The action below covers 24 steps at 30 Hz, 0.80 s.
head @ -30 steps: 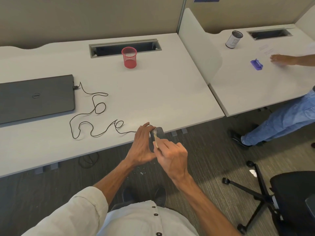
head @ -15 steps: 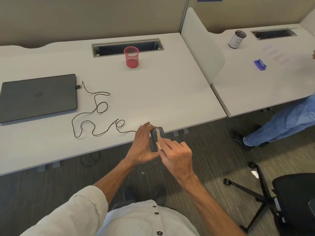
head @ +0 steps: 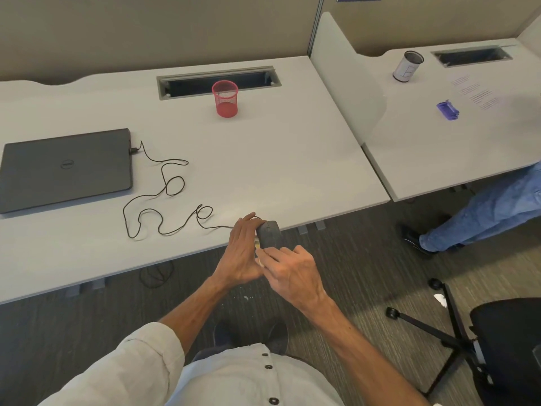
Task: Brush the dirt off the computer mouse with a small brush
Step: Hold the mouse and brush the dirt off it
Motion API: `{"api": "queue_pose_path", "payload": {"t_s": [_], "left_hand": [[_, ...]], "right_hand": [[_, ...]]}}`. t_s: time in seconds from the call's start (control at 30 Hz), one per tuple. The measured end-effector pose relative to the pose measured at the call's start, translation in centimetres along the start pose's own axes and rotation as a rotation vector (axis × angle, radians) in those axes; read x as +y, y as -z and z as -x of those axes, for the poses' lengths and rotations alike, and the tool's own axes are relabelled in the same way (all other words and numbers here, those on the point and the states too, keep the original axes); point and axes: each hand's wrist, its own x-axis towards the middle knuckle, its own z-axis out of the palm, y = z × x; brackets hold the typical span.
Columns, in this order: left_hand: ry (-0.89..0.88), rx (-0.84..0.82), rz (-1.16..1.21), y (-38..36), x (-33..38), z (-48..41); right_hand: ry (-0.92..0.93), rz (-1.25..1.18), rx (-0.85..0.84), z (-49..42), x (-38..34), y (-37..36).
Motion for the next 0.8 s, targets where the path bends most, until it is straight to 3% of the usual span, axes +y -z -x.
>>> {"api": "queue_pose_path", "payload": {"t_s": [0.27, 0.53, 0.7, 0.8], "left_hand": [[-0.003, 0.028, -0.018, 0.0, 0.6, -0.7], [0.013, 0.005, 0.011, 0.1, 0.7, -1.4], [0.002, 0.016, -0.010, 0.1, 0.7, -1.7], [0.026, -0.033, -0.048, 0.1, 0.8, -1.9]], "right_hand": [[-0.204, -0.011, 0.127, -0.4, 0.9, 0.8], [0.034, -0.058, -0.069, 0.6, 0.5, 1.3], [-0.040, -0.053, 0.066, 0.6, 2.4, 2.4], [0.006, 0.022, 0.060, -0.6, 4.3, 2.7]]}}
